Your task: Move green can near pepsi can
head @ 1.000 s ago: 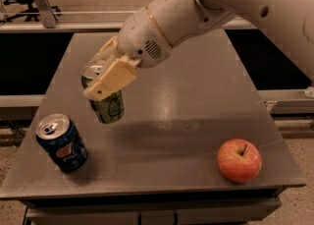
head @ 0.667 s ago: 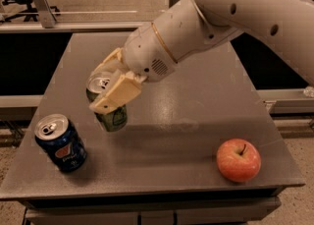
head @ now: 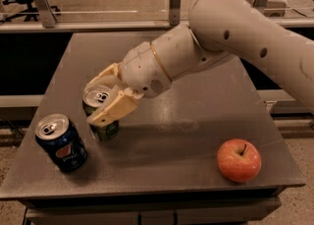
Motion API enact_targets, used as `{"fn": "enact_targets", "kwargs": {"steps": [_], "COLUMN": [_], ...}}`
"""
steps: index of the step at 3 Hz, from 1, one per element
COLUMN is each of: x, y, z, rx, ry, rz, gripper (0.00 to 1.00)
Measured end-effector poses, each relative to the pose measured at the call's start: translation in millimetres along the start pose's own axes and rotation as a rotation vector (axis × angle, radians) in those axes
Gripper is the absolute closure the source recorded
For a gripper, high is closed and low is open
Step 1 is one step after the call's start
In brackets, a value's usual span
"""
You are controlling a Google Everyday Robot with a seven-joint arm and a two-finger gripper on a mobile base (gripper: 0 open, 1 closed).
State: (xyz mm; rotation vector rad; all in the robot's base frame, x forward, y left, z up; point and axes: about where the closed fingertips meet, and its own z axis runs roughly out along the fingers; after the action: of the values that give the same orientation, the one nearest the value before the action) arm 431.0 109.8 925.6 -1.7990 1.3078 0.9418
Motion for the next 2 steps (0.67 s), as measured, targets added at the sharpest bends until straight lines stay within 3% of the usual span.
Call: {"fn": "enact_targets", "kwargs": {"steps": [1, 2], "x": [3, 6], "y": [3, 5], "z": [15, 28], "rx": [-0.045, -0.104], "ry": [-0.037, -0.025], "rz": [0.008, 0.025], "gripper": [0.82, 0.59]}}
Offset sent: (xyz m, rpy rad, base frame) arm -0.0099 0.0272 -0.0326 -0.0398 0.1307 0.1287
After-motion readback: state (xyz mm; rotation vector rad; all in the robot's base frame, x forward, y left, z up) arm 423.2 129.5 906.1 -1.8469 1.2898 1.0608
